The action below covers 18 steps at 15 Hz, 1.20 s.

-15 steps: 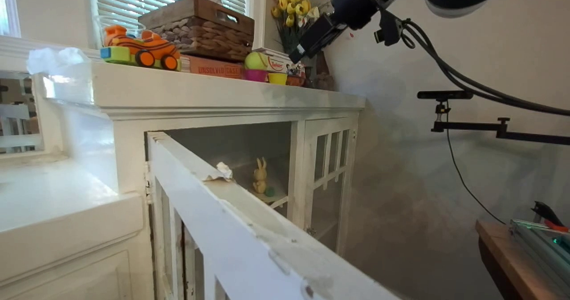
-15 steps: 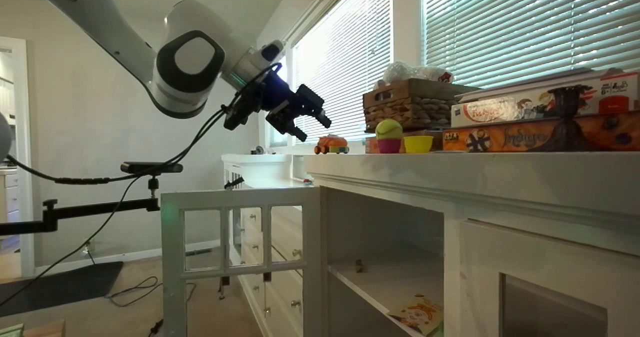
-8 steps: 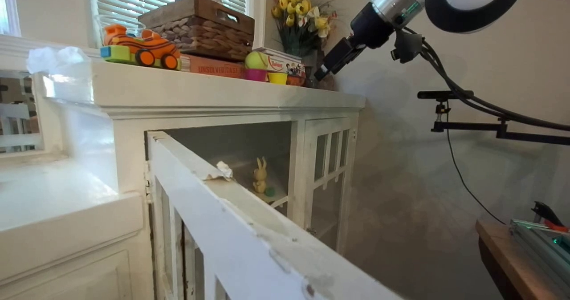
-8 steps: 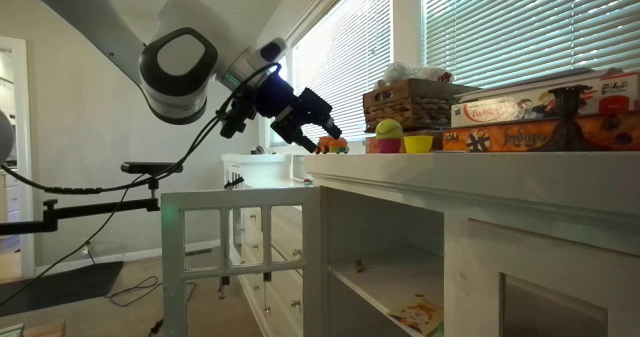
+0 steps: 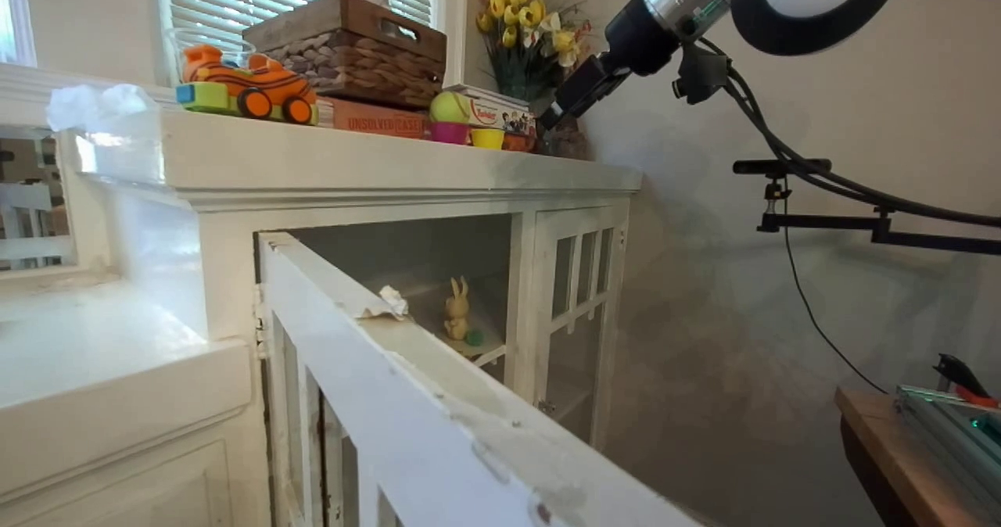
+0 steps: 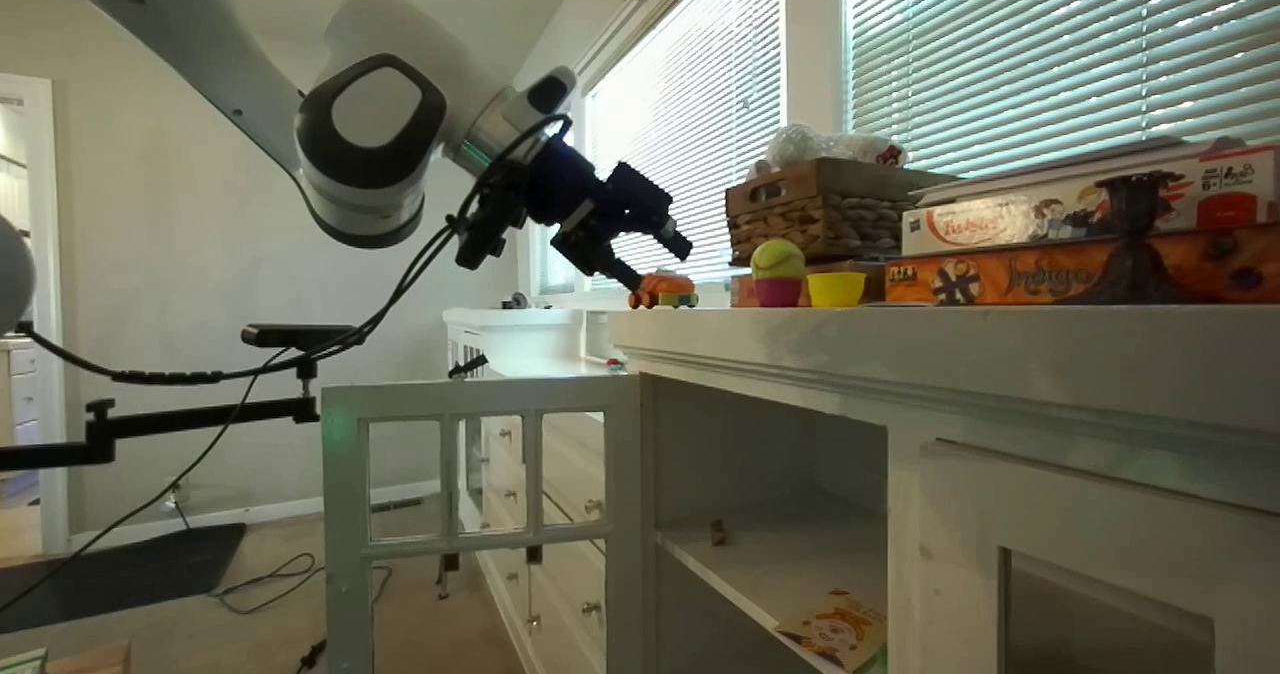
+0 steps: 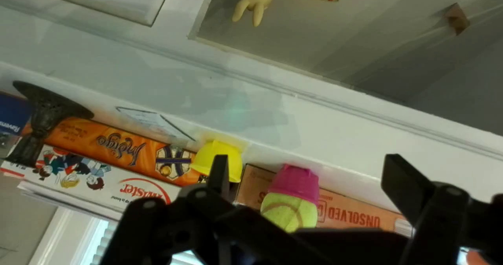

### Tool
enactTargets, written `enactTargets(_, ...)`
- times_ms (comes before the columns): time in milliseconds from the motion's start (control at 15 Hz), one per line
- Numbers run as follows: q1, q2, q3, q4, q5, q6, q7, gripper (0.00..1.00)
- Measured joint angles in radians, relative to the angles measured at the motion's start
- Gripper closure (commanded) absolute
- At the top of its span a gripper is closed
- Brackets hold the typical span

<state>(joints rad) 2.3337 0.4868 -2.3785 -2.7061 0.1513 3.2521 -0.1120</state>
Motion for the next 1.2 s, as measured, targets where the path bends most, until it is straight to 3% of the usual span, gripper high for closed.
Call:
enactTargets(600,-0.306,-0.041,0.166,0.150,0.000,0.004,0.032,0.00)
enactTargets(800,-0.344,-0.085,0.174,0.196,0.000,-0.026,0.034,0.00)
enactTargets(1200,-0.356,-0.201,0.153,0.321,0.000,-0.143,0.034,0.00)
